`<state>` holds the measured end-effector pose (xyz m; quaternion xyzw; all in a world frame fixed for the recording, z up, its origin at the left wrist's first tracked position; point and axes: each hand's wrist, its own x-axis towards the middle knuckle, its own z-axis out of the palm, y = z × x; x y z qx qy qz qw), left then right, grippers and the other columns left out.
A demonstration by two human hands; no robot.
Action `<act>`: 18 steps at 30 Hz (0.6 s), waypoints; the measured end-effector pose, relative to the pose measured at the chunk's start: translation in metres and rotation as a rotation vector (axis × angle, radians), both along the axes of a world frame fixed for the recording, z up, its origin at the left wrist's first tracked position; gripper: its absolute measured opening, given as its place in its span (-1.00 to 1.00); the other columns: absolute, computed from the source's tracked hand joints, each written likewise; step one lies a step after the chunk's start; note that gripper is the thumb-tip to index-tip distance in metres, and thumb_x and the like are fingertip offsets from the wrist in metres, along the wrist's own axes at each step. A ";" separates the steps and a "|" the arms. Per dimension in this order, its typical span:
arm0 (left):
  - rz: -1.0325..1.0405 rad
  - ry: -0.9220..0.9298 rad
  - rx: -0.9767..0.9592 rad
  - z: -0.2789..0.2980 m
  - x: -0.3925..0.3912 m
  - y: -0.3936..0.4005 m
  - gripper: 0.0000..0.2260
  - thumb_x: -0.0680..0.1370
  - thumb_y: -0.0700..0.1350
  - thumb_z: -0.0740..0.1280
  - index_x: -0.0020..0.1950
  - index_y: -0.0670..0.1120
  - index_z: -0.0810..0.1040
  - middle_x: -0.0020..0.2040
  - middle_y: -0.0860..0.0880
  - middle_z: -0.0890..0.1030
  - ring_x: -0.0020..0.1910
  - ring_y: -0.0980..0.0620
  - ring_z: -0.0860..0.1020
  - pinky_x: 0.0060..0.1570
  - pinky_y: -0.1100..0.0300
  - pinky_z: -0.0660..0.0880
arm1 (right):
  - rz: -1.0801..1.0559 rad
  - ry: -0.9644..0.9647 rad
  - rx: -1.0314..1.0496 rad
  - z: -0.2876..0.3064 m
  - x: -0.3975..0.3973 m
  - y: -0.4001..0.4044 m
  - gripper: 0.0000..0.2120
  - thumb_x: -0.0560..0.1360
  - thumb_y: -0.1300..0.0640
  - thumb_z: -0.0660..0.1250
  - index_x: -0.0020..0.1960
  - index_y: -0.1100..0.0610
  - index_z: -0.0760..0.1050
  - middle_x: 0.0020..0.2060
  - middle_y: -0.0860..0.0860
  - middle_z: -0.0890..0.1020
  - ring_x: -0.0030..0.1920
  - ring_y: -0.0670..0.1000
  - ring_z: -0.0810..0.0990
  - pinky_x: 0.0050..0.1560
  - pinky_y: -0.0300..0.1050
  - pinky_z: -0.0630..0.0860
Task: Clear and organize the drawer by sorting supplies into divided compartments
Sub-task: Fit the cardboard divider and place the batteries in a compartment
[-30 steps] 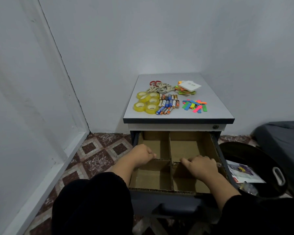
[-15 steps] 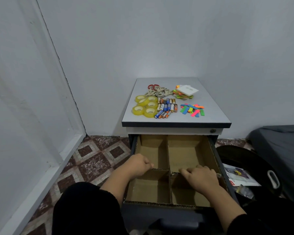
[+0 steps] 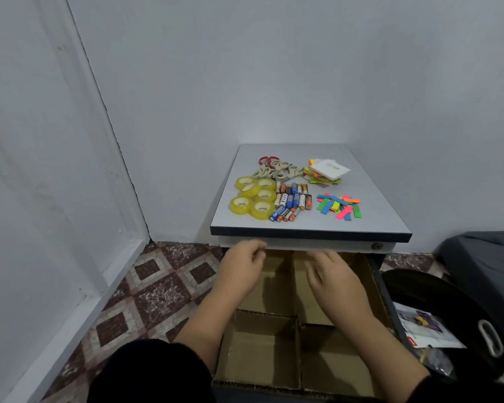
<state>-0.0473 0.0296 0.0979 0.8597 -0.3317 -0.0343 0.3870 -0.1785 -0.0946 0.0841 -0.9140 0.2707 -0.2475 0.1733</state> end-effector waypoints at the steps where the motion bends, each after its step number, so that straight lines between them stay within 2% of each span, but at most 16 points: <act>1: 0.035 -0.061 -0.047 0.009 0.003 -0.009 -0.73 0.61 -0.13 0.24 0.30 -0.04 0.52 0.22 0.03 0.56 0.18 0.10 0.50 0.19 0.20 0.45 | 0.027 -0.055 -0.075 0.006 0.012 -0.001 -0.66 0.58 0.07 0.24 0.35 0.06 0.45 0.25 -0.04 0.52 0.20 -0.09 0.51 0.16 -0.23 0.47; 4: 0.072 -0.199 -0.123 0.025 0.012 -0.032 -0.73 0.62 -0.17 0.20 0.28 -0.09 0.55 0.16 -0.04 0.59 0.15 0.02 0.50 0.13 0.15 0.45 | 0.081 -0.092 -0.247 0.017 0.047 -0.009 -0.60 0.56 0.19 0.31 0.38 0.17 0.43 0.35 0.11 0.47 0.35 0.06 0.45 0.26 -0.05 0.45; 7: 0.055 -0.287 -0.100 0.025 0.021 -0.050 -0.73 0.62 -0.16 0.18 0.28 -0.08 0.55 0.10 -0.06 0.58 0.08 -0.01 0.49 0.05 0.12 0.47 | 0.162 0.059 -0.271 0.021 0.073 -0.020 -0.53 0.63 0.16 0.18 0.52 0.13 0.20 0.50 0.10 0.23 0.51 0.06 0.18 0.46 -0.08 0.14; 10: 0.067 -0.326 -0.060 0.021 0.026 -0.060 -0.73 0.64 -0.12 0.17 0.28 -0.08 0.55 0.06 -0.07 0.54 0.06 -0.01 0.46 0.00 0.09 0.48 | 0.203 0.188 -0.275 0.021 0.084 -0.031 -0.50 0.66 0.13 0.06 0.57 0.05 0.01 0.55 0.02 0.06 0.55 0.01 -0.01 0.50 -0.11 -0.04; 15: 0.078 -0.404 -0.006 0.014 0.028 -0.059 -0.77 0.63 -0.12 0.18 0.17 -0.11 0.58 0.02 -0.07 0.50 0.04 -0.02 0.41 -0.02 0.11 0.47 | 0.250 0.138 -0.343 0.016 0.084 -0.034 -0.51 0.64 0.17 0.11 0.55 0.05 0.10 0.52 0.01 0.18 0.54 0.02 0.08 0.43 -0.20 -0.12; 18: 0.101 -0.392 -0.018 0.012 0.029 -0.057 -0.80 0.62 -0.11 0.20 0.13 -0.13 0.57 0.05 -0.06 0.48 0.07 -0.01 0.39 -0.05 0.17 0.40 | 0.251 0.070 -0.365 0.012 0.085 -0.036 -0.51 0.59 0.21 0.24 0.50 0.09 0.25 0.46 0.05 0.33 0.49 0.06 0.23 0.40 -0.17 0.00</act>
